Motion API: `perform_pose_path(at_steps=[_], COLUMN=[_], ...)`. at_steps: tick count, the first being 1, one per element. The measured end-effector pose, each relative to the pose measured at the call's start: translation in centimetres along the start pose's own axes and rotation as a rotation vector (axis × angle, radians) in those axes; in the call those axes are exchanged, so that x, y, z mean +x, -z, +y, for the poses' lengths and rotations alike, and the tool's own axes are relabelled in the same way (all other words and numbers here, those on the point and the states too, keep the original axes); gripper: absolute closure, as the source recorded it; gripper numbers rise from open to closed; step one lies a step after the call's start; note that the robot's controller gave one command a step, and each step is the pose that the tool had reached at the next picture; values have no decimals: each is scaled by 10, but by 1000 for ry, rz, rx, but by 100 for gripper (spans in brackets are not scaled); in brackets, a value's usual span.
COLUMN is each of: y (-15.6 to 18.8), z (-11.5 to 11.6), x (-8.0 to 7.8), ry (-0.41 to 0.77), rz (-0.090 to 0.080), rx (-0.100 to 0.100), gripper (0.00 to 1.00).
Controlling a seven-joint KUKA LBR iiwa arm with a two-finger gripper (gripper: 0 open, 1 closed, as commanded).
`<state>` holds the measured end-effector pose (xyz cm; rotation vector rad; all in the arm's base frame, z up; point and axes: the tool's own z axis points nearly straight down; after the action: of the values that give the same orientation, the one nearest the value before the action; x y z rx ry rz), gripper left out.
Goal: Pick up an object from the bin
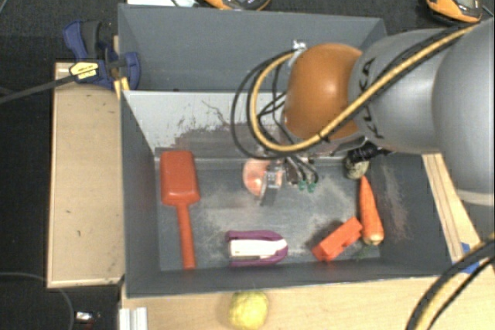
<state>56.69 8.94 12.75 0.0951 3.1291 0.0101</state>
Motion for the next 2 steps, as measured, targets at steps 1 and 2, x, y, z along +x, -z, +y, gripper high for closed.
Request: perform_pose_path(at_steps=[1, 2], y=[29, 40], z=[0, 0], x=[-1, -2], ry=[1, 1], rz=[-3, -7], rx=[-1, -2], gripper=[100, 100])
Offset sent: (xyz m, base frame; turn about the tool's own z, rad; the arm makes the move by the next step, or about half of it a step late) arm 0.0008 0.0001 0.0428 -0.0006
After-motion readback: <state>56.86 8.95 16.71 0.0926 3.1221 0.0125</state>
